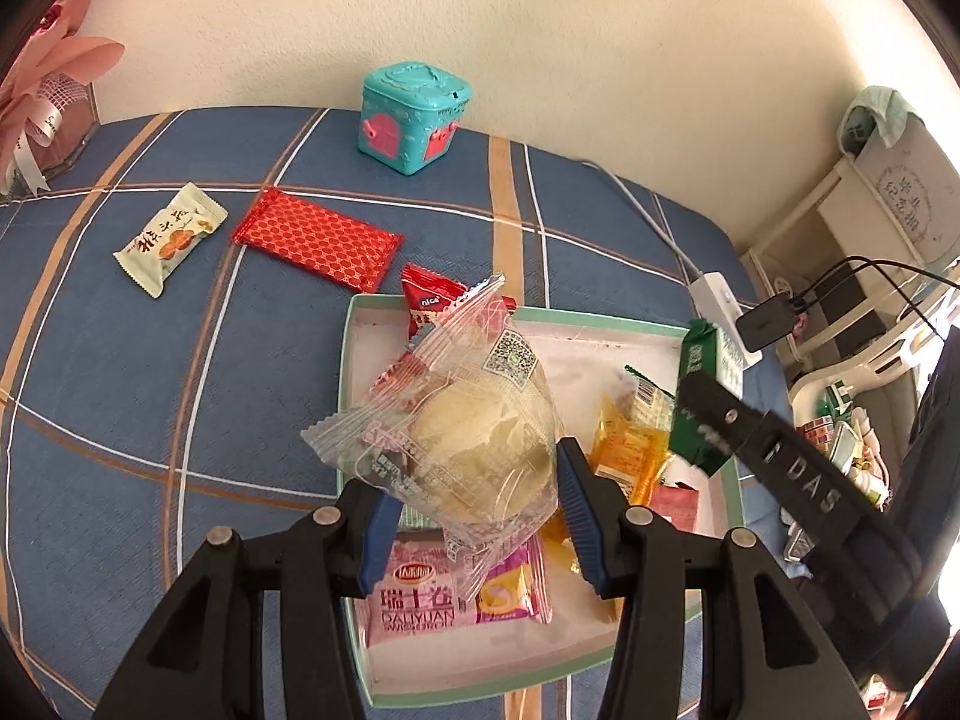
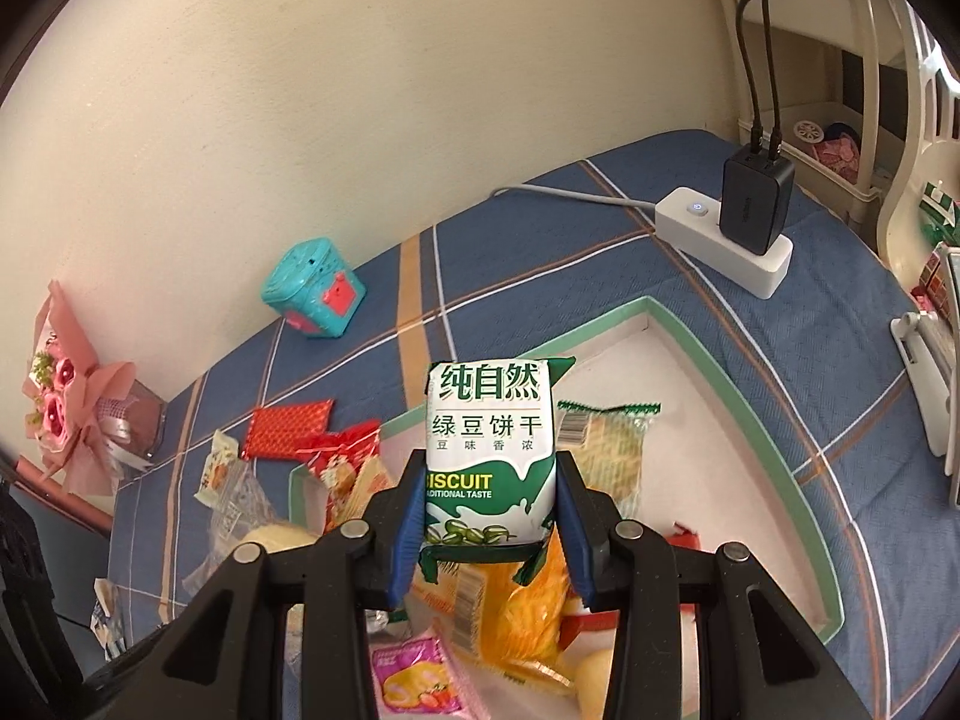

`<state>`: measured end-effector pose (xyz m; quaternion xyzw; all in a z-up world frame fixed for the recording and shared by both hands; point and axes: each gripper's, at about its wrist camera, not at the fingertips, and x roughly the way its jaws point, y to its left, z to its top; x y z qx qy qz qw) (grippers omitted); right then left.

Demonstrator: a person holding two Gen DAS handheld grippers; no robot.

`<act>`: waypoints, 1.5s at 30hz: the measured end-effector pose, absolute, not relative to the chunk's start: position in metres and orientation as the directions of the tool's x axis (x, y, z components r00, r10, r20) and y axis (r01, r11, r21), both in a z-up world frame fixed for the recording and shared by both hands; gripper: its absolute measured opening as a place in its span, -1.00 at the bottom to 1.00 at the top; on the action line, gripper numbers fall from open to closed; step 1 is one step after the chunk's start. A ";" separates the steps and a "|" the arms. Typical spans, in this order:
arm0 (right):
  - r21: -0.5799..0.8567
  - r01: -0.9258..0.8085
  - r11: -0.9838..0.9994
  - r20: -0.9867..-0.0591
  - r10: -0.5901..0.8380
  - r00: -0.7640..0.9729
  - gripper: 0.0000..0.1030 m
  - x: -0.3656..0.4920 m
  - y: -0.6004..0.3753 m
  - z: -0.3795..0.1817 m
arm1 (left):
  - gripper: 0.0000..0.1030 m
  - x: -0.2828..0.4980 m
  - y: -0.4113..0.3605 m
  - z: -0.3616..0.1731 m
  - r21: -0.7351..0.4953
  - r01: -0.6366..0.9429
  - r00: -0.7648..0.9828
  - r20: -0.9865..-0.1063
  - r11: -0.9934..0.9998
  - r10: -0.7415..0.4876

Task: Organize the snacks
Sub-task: 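Lift the bun in left gripper while right carries BISCUIT packet over the tray, then lower the bun and BISCUIT packet into the tray and open both grippers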

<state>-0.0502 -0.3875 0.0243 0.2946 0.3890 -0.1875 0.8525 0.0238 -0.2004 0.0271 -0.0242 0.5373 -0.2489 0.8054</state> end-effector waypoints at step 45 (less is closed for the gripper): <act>0.187 0.554 0.811 -0.876 -0.117 0.467 0.26 -0.020 -0.395 -0.011 | 0.13 0.021 -0.213 0.021 -0.272 0.403 0.245 -0.888 0.874 -0.390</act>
